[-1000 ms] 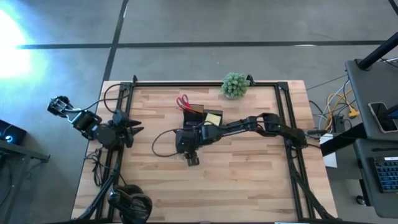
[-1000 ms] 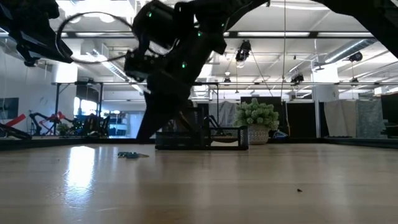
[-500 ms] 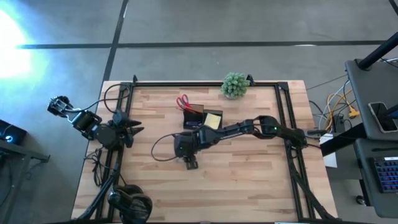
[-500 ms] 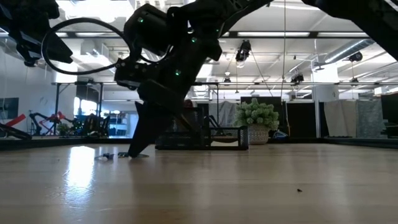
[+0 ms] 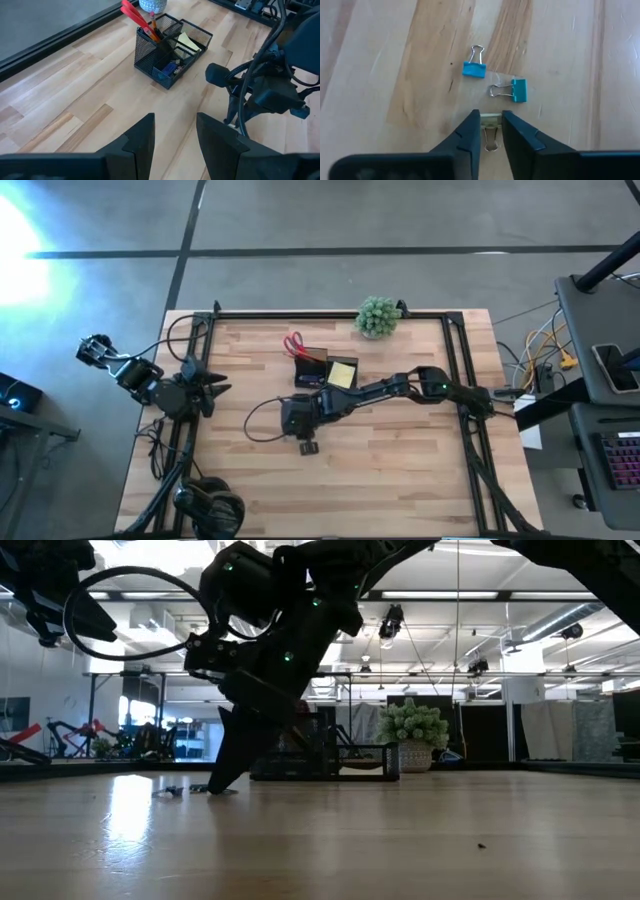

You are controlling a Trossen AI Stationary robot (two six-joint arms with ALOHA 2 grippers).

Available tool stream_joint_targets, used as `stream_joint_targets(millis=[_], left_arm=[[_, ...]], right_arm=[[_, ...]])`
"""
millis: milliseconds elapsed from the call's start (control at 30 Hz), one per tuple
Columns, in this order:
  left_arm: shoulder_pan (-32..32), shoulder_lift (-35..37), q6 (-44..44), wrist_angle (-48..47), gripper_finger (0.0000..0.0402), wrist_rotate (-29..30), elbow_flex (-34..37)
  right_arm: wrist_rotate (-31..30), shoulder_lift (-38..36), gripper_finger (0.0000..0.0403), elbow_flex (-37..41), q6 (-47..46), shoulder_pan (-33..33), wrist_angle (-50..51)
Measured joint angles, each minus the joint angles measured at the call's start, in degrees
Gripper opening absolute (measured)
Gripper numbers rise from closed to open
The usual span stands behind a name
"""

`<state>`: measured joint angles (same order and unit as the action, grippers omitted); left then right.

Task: Pick and place office supplies into organizer
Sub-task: Put the brown binder clip into the desk organizer

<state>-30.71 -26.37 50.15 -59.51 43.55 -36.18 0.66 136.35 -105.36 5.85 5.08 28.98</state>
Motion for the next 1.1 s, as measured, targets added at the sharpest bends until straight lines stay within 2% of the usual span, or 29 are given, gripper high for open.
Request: stream_joint_targets(millis=[67,233,467,600,767,1100], left_arm=[[0.0,0.0,0.0,0.0,0.0130,0.0,0.0],[0.0,0.0,0.0,0.0,0.0130,0.0,0.0],[0.0,0.0,0.0,0.0,0.0130,0.0,0.0],[0.0,0.0,0.0,0.0,0.0130,0.2,0.0],[0.0,0.0,0.1,0.0,0.0130,0.4,0.0],[0.0,0.0,0.2,0.0,0.0130,0.5,0.0]], right_arm=[[-1.8,-0.1,0.0048,0.0,0.0,0.0,-0.2],[-10.8,-2.4,0.0031,-0.7,-1.3,-1.1,4.7],[-20.3,-11.7,0.0029,-0.9,-14.9,-7.1,12.9],[-17.9,-12.4,0.0029,-0.5,-15.7,-11.6,12.8],[-13.5,-10.1,0.0038,-0.3,-16.0,-13.4,12.9],[-14.6,-8.7,0.0042,-0.2,-15.2,-12.3,12.2]])
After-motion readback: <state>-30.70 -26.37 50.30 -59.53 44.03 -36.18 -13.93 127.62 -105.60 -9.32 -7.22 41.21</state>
